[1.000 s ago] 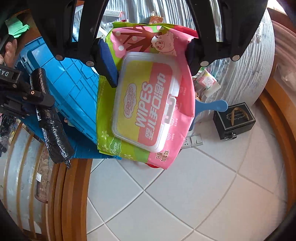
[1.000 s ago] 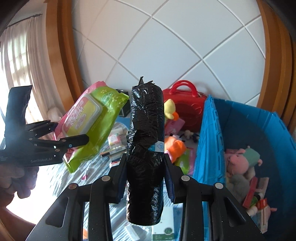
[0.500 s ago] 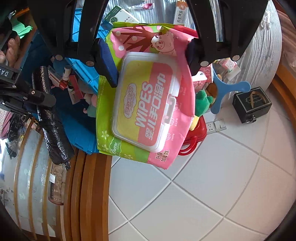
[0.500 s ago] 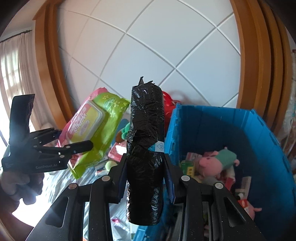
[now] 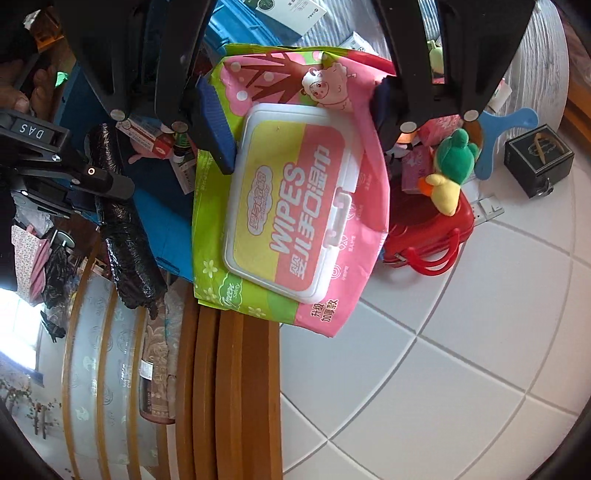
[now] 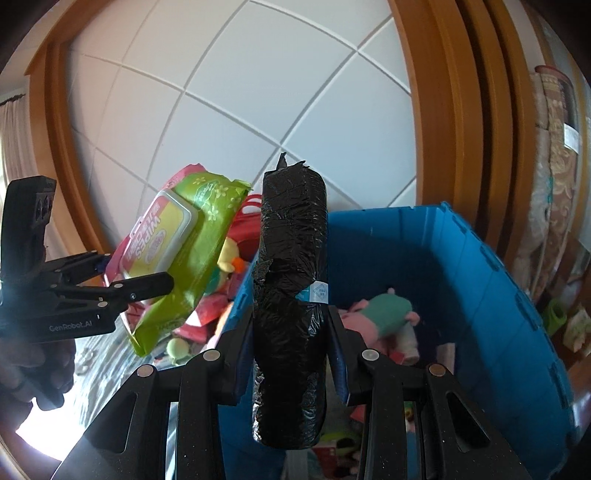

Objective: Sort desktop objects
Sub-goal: 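Lift and carry the wipes pack and black roll over the blue bin, then open both grippers to drop the wipes pack and black roll into the bin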

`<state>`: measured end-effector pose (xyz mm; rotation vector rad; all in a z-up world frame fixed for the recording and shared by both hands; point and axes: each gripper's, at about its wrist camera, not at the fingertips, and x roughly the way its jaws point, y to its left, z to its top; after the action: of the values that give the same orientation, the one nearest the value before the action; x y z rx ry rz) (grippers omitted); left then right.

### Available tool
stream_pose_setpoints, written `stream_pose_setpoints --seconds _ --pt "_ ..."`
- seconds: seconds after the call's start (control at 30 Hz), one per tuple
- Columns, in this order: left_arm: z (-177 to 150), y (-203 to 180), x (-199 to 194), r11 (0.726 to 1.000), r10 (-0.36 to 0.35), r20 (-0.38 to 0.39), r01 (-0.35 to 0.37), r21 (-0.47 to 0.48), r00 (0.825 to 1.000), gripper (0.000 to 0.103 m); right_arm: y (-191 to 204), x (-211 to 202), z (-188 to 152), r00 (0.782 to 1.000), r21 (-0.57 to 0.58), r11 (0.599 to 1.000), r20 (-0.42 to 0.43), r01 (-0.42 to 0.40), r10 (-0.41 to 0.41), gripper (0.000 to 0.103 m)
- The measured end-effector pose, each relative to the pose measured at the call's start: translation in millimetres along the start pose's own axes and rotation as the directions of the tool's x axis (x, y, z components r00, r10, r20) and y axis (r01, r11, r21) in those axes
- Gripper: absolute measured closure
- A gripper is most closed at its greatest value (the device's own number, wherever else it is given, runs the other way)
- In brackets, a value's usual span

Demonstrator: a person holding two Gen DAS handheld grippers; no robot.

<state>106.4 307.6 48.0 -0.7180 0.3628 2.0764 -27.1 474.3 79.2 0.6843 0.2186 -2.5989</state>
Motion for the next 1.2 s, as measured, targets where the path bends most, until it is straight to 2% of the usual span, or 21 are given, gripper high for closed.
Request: stream_pose_setpoints --seconds 0.37,0.7,0.8,0.83,0.87,0.9,0.93,1.0,1.2 --pt "32.9 -61.9 45.4 0.991 -0.094 -0.023 0.096 0.098 0.995 0.041 -59.4 -10.3 -5.6 0.994 0.076 0.991 -0.017 0.111 -0.110 0.069" --pt "52.1 -88.4 66.9 0.981 -0.132 -0.025 0.134 0.137 0.991 0.040 -78.0 -12.1 -9.3 0.987 0.097 0.983 -0.031 0.158 -0.156 0.069" --pt "59.9 -88.6 70.9 0.986 -0.122 -0.018 0.124 0.112 0.992 0.036 -85.1 -11.4 -9.4 0.984 0.107 0.979 -0.034 0.175 -0.173 0.068" --pt "60.9 -87.2 72.3 0.987 -0.116 -0.026 0.118 0.104 0.993 0.028 -88.6 -11.4 -9.5 0.983 0.113 0.976 -0.032 0.185 -0.183 0.066" --pt "62.0 -87.2 74.7 0.990 -0.098 -0.039 0.101 0.103 0.994 0.022 -92.4 -11.3 -8.4 0.981 0.119 0.974 -0.027 0.194 -0.192 0.058" --pt "62.3 -88.4 76.5 0.991 -0.062 -0.046 0.067 0.113 0.997 0.014 -94.2 -11.7 -6.9 0.978 0.124 0.970 -0.025 0.209 -0.207 0.043" --pt "60.6 -88.4 76.1 0.991 -0.036 -0.048 0.042 0.129 0.998 0.013 -95.8 -12.2 -5.2 0.975 0.132 0.966 -0.021 0.221 -0.220 0.002" --pt "57.2 -90.4 75.5 0.986 0.007 -0.050 0.001 0.168 0.999 0.013 -96.6 -13.8 -2.5 0.974 0.138 0.965 -0.004 0.223 -0.225 0.002" --pt "46.4 -79.8 64.4 0.984 0.047 -0.053 -0.037 0.174 0.998 0.013 -77.0 -10.7 1.9 0.983 0.105 0.977 0.001 0.185 -0.186 0.002"
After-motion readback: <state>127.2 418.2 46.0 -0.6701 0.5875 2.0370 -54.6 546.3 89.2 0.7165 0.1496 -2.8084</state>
